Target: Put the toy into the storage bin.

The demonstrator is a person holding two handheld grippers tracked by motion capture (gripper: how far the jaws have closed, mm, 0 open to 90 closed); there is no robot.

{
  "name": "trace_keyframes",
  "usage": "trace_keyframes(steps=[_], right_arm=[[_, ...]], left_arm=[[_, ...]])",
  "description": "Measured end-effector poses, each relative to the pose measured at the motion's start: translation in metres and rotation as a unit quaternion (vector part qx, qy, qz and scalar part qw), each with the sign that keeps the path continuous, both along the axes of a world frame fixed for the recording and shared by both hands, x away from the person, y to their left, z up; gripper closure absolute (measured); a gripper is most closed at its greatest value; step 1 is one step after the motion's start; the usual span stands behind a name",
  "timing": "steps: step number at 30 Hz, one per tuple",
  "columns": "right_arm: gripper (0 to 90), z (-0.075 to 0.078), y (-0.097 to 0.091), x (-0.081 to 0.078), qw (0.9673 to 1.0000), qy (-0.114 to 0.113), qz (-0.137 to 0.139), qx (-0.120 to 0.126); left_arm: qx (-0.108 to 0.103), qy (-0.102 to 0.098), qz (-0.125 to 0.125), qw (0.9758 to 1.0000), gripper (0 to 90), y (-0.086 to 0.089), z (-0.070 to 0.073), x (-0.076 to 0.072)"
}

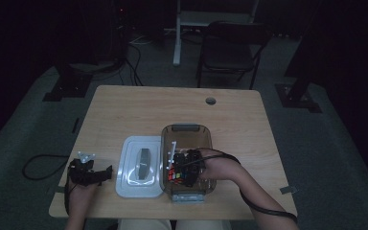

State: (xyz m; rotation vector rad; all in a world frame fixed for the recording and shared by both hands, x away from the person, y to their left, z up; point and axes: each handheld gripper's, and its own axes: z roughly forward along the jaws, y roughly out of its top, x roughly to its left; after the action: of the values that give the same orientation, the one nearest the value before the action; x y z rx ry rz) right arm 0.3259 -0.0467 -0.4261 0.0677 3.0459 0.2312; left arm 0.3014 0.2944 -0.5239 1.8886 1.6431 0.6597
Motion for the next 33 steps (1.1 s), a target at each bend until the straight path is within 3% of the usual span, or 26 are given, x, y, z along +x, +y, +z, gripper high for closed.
trace_keyframes(steps=[6, 23, 28, 33], right_arm=[[33.9, -0.008, 0.008, 0.000, 0.9997, 0.003, 0.007, -0.023], [33.9, -0.014, 0.009, 0.003, 0.9989, 0.014, -0.002, -0.045], [31.9, -0.013, 0.008, 0.003, 0.9991, 0.023, -0.001, -0.037], [30.2, -0.005, 0.006, 0.002, 0.9995, 0.031, -0.004, -0.011]], left_arm=[[0.000, 0.000, 0.000, 1.0000, 0.5, 0.000, 0.000, 0.000], [0.000, 0.000, 0.000, 1.0000, 0.5, 0.000, 0.000, 0.000], [0.000, 0.000, 0.000, 1.0000, 0.5, 0.000, 0.000, 0.000], [0.000, 0.001, 0.000, 1.0000, 0.5, 0.000, 0.000, 0.000]])
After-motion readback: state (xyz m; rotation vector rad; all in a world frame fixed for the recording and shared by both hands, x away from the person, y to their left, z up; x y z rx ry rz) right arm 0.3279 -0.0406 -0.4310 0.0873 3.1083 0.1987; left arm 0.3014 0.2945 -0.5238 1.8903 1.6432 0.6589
